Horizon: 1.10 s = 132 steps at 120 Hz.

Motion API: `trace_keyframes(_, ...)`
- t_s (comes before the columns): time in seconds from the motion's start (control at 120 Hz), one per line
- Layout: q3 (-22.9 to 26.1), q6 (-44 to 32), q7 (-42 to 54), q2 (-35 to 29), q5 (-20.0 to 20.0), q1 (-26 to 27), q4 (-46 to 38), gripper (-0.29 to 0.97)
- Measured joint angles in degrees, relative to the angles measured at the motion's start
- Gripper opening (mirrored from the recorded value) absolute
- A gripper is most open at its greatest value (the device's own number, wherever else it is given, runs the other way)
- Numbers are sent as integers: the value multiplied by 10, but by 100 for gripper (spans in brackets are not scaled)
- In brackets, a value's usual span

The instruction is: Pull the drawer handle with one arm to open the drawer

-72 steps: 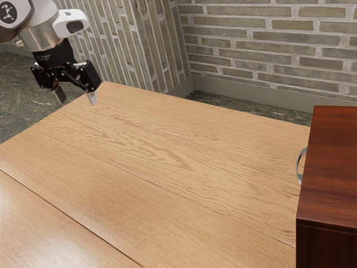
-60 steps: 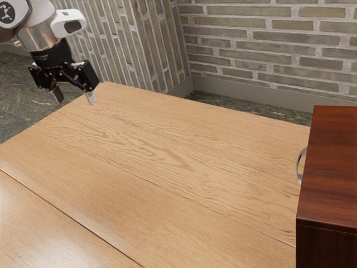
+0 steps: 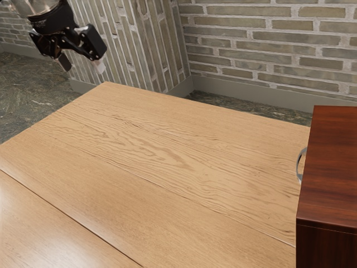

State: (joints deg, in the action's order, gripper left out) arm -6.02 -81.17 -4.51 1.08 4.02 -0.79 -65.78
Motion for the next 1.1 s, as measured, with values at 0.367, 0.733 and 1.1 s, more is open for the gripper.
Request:
trace_keyframes(0.367, 18, -7, -3, 110, -9, 2, -5, 66)
trace_keyframes(0.733, 12, -296, -3, 55, -217, 33, -208, 66)
trace_keyframes(1.1, 17, -453, -21, 22, -294, 90, -320, 65)
